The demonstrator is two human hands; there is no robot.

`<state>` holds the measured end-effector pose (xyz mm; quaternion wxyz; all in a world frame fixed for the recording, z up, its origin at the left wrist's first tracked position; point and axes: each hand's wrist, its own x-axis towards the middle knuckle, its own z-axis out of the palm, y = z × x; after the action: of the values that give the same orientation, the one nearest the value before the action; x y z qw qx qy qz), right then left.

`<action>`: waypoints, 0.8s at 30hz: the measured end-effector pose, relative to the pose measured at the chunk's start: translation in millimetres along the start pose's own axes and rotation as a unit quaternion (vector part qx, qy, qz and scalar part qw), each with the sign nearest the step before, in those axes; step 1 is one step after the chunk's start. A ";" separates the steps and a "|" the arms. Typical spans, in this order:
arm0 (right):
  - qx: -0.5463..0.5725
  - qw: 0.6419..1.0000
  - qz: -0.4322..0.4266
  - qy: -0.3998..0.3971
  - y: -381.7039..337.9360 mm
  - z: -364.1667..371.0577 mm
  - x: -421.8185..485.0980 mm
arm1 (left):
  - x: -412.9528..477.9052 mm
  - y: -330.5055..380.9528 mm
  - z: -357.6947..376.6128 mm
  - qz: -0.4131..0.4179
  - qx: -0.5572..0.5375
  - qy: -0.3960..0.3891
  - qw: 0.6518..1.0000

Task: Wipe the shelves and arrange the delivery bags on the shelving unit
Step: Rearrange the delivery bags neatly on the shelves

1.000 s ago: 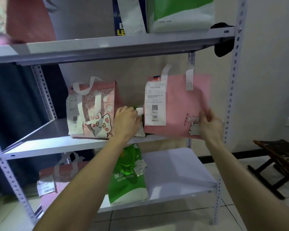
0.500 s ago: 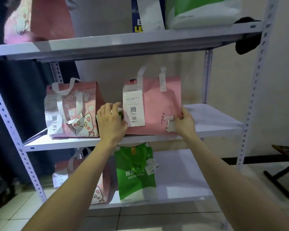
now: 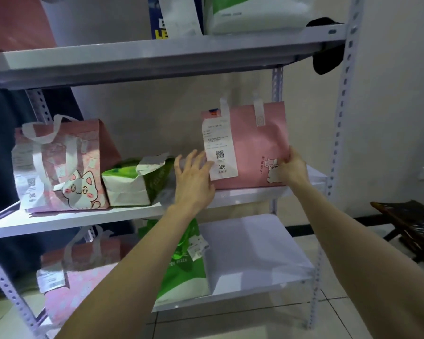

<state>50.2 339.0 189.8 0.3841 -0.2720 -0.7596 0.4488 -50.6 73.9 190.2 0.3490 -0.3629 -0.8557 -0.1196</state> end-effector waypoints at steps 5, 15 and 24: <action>0.046 0.995 -0.005 0.092 -3.0 7.2 -23.3 | -16.9 -10.1 -6.4 0.009 -0.073 0.055 0.996; 0.109 0.981 -0.138 -0.088 -129.4 160.4 -142.3 | -92.9 -162.1 -56.7 -0.138 -0.124 0.240 0.953; 0.066 0.958 0.117 -0.252 -174.0 243.6 -127.7 | -92.0 -226.5 -69.3 -0.159 -0.203 0.067 0.964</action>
<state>-92.2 48.9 227.8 0.1421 -0.2111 -0.7634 0.5937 -129.4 -167.7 188.7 0.3008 -0.2763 -0.8350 -0.3687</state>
